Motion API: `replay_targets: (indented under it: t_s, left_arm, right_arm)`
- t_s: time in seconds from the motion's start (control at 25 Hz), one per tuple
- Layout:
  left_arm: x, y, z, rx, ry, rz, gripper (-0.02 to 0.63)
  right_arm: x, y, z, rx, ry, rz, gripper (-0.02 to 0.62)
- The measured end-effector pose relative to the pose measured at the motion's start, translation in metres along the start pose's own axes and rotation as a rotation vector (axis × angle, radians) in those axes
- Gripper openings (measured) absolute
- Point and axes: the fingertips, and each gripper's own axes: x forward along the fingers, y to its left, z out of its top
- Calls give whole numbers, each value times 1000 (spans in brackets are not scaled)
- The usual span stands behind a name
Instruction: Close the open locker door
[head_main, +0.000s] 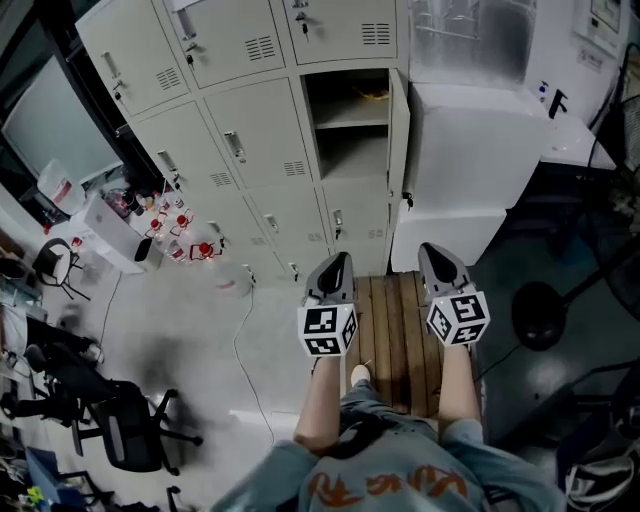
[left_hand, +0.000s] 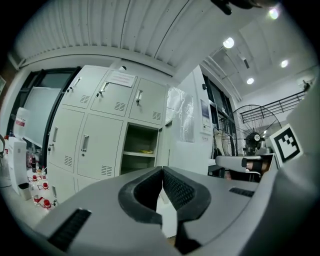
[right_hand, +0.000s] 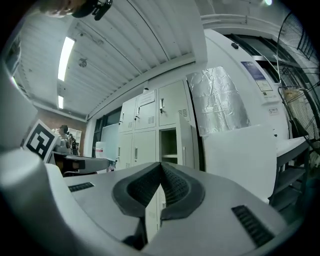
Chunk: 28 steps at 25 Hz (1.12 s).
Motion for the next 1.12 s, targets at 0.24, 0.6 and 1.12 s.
replay_targets:
  t_s: [0.24, 0.6, 1.12]
  left_arm:
    - [68, 26, 7, -30, -17, -41, 20]
    - [141, 52, 4, -47, -12, -100, 20]
    - [170, 79, -10, -71, -8, -91, 20]
  right_arm:
    - [56, -26, 8, -33, -2, -27, -2]
    - [119, -58, 4, -9, -17, -65, -2]
    - [161, -72, -3, 4, -20, 37, 94]
